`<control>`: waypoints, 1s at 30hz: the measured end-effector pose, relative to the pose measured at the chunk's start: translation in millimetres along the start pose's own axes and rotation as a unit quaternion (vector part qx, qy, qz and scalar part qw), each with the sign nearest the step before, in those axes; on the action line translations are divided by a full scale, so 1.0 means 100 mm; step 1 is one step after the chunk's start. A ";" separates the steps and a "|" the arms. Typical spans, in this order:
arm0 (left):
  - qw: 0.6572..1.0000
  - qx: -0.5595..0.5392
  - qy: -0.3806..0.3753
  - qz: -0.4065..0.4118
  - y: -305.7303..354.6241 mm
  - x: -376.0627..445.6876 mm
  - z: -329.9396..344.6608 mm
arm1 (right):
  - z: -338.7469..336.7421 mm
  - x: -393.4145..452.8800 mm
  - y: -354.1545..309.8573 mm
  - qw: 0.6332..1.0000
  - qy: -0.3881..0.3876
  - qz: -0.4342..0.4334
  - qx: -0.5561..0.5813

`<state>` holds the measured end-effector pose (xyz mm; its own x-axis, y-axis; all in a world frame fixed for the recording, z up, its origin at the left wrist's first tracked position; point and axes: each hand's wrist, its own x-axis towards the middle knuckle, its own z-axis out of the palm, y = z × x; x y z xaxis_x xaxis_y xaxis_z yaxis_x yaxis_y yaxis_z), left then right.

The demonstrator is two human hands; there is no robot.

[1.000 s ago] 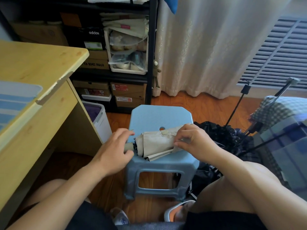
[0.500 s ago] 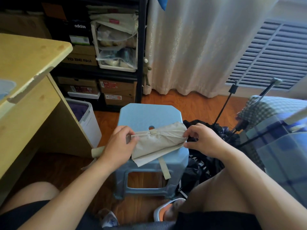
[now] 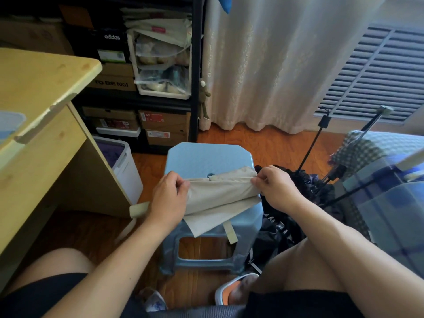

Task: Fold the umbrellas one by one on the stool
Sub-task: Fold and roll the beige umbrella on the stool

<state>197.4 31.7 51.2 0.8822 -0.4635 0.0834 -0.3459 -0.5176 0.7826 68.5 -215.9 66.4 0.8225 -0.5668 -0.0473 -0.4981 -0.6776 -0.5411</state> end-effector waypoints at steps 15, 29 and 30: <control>0.999 0.008 0.004 -0.045 0.06 0.08 -0.02 | 0.41 -0.75 -0.14 0.807 -0.064 -0.451 -0.376; 0.998 -0.032 -0.039 -0.037 0.05 0.04 -0.09 | 0.26 -0.35 -0.36 0.884 0.080 -0.448 -0.107; 0.996 -0.047 -0.056 -0.047 0.05 0.06 -0.14 | 0.28 -0.31 -0.39 0.889 0.069 -0.441 -0.098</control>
<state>205.5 36.8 64.0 0.8664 -0.4961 -0.0570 -0.2282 -0.4948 0.8385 70.1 -159.4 65.4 0.8825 0.1834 0.4330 0.2751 -0.9482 -0.1590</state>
